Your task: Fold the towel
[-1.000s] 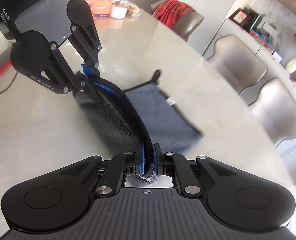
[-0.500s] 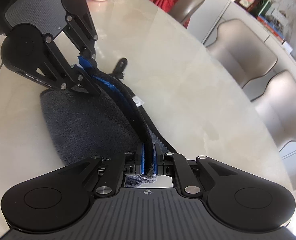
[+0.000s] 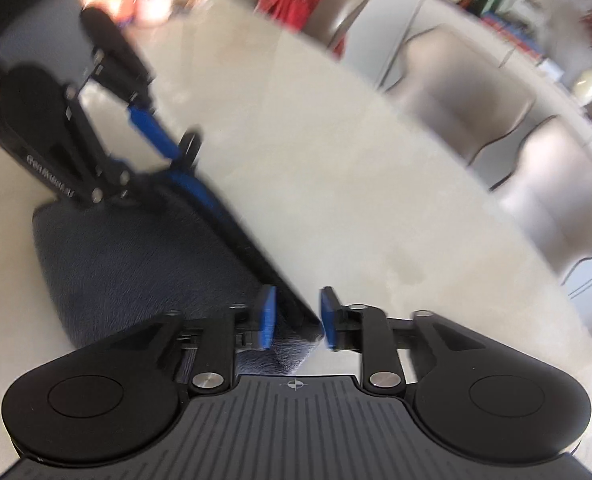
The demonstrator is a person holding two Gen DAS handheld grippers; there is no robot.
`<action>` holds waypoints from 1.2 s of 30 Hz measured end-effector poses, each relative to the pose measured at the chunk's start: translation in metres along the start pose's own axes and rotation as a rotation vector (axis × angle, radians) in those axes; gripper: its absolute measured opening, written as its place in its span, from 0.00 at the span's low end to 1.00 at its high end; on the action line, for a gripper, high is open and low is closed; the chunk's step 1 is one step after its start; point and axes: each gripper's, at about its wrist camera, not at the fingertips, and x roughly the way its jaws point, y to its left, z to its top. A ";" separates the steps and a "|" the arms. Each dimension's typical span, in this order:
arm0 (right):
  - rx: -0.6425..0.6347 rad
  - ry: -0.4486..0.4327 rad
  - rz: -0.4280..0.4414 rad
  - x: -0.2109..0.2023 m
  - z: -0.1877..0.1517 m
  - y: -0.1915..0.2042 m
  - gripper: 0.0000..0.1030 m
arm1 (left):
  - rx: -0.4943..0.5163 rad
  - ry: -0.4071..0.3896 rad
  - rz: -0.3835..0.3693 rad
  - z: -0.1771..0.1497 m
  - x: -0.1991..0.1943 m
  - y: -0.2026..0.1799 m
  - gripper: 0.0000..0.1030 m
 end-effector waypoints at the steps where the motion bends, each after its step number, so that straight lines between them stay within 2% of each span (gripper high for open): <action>1: 0.027 -0.020 -0.006 -0.006 -0.002 -0.002 0.32 | -0.015 -0.016 0.027 -0.002 -0.005 0.000 0.49; 2: 0.054 -0.039 -0.012 -0.013 -0.004 -0.005 0.33 | -0.054 -0.052 0.061 -0.008 -0.016 0.001 0.52; 4: 0.139 -0.056 -0.004 -0.026 -0.013 -0.010 0.38 | -0.135 -0.098 0.076 -0.020 -0.030 0.005 0.59; 6: 0.223 -0.047 0.032 -0.035 -0.028 -0.010 0.40 | -0.217 -0.136 0.079 -0.033 -0.042 0.007 0.62; 8: 0.284 -0.042 0.062 -0.042 -0.041 -0.007 0.40 | -0.256 -0.131 0.059 -0.043 -0.041 0.009 0.66; 13: 0.395 -0.018 0.108 -0.050 -0.071 0.008 0.40 | -0.318 -0.102 0.002 -0.070 -0.043 -0.008 0.66; 15: 0.451 -0.023 0.129 -0.052 -0.078 0.013 0.40 | -0.341 -0.096 -0.031 -0.078 -0.040 -0.016 0.66; 19: 0.530 -0.049 0.197 -0.052 -0.083 0.011 0.40 | -0.341 -0.078 -0.044 -0.083 -0.035 -0.027 0.66; 21: 0.551 -0.043 0.209 -0.049 -0.081 0.009 0.40 | -0.330 -0.080 -0.047 -0.082 -0.033 -0.030 0.65; 26: 0.540 0.004 0.201 -0.044 -0.083 0.010 0.23 | -0.296 -0.049 -0.001 -0.076 -0.024 -0.030 0.56; 33: 0.489 0.102 0.163 -0.039 -0.083 0.020 0.23 | -0.258 -0.046 0.047 -0.071 -0.021 -0.029 0.57; 35: 0.474 0.103 0.146 -0.043 -0.077 0.019 0.24 | -0.275 -0.096 0.057 -0.068 -0.032 -0.027 0.57; 36: 0.461 0.083 0.139 -0.046 -0.074 0.017 0.24 | -0.303 -0.130 0.037 -0.065 -0.037 -0.024 0.61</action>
